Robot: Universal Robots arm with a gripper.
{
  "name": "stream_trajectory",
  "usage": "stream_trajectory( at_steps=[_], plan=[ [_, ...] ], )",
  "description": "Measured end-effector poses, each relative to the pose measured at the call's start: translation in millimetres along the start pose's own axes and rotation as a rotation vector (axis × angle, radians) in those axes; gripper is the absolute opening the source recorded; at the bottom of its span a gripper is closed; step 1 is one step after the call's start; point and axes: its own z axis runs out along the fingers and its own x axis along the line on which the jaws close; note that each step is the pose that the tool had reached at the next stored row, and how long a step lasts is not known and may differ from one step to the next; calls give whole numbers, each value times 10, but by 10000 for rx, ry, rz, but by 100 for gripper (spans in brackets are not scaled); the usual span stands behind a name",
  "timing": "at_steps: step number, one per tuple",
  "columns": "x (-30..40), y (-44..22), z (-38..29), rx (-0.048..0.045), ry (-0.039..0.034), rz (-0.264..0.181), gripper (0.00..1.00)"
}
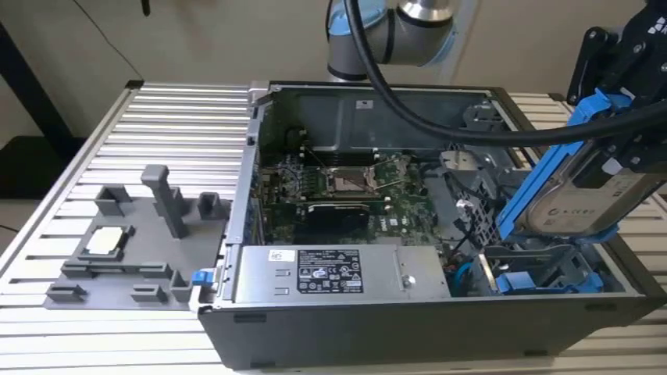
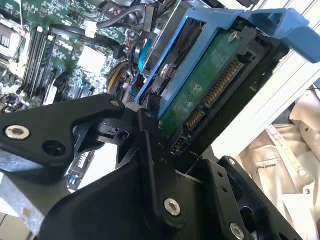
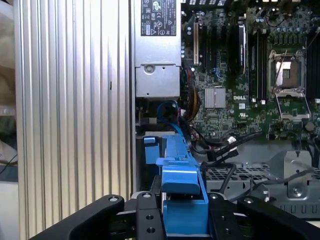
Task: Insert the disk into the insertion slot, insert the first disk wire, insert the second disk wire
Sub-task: 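Insert the disk into the insertion slot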
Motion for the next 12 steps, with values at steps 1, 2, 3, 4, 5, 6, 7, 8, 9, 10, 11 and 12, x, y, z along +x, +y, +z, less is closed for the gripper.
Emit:
stream_trajectory(
  at_steps=[1, 2, 3, 4, 5, 6, 7, 8, 9, 10, 11, 12],
  plan=[
    [1, -2, 10, 1, 0, -3, 33],
    [1, -4, 19, 1, 0, -9, 33],
    [2, -6, 29, 2, 0, -18, 33],
    [3, -9, 39, 2, 0, -29, 33],
    [5, -11, 49, 2, 1, -41, 33],
    [6, -13, 58, 2, 2, -52, 33],
    [7, -15, 69, 2, 1, -64, 33],
    [9, -17, 79, 2, 1, -76, 33],
    [11, -19, 88, 2, 4, -88, 33],
    [13, -21, 99, 2, 3, -99, 33],
    [16, -23, 109, 2, 4, -110, 33],
    [19, -25, 119, 2, 5, -124, 33]
  ],
)
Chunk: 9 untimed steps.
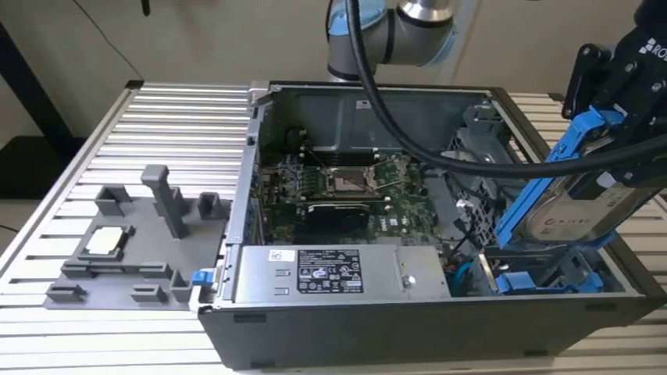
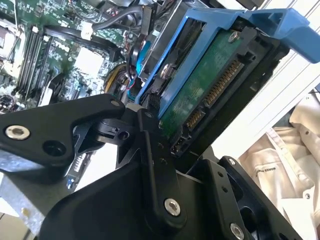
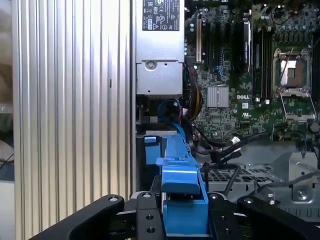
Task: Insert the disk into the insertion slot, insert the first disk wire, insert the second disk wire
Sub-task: 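Insert the disk into the insertion slot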
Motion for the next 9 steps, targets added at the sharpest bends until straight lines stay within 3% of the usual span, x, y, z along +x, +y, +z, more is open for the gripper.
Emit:
stream_trajectory(
  at_steps=[9],
  plan=[
    [21, -20, 89, 2, 5, -123, 33]
  ],
)
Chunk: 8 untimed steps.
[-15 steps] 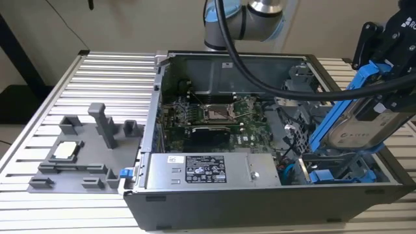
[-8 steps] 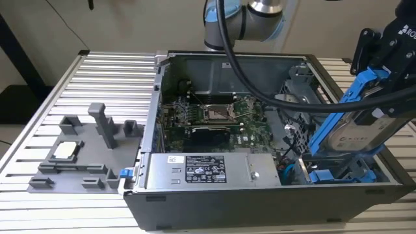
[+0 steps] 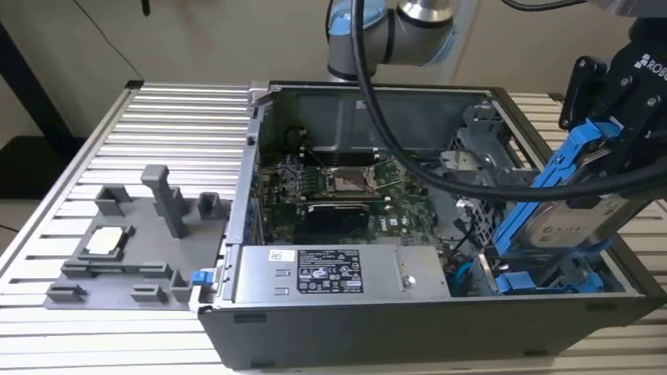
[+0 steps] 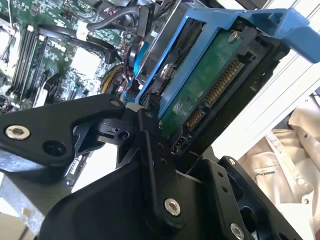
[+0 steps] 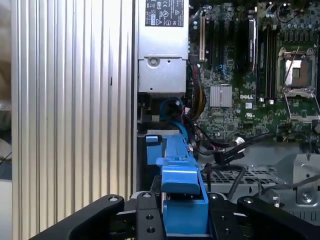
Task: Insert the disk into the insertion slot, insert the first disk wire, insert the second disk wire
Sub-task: 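Insert the disk into the insertion slot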
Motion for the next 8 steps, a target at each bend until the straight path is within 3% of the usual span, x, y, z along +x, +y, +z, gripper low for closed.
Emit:
stream_trajectory(
  at_steps=[8],
  plan=[
    [0, -25, 103, 29, 2, -86, 33]
  ],
)
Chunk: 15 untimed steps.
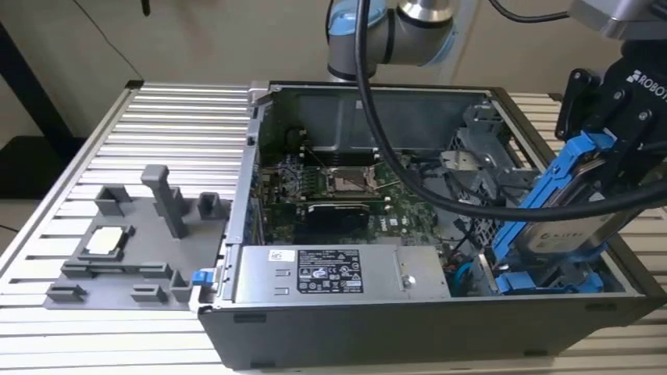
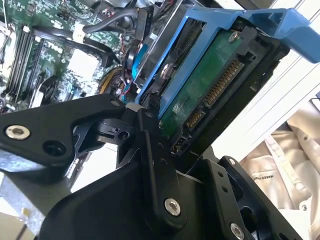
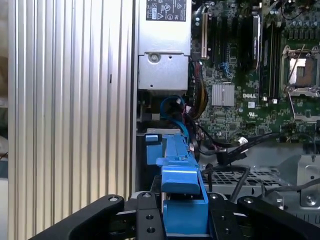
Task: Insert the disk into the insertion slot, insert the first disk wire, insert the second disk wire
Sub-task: 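Insert the disk into the insertion slot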
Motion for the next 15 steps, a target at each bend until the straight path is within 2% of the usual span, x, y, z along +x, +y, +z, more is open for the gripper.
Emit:
stream_trajectory(
  at_steps=[11, 15],
  plan=[
    [0, -28, 152, 10, 1, -16, 33],
    [0, -29, 177, 10, 0, 41, 33]
  ],
)
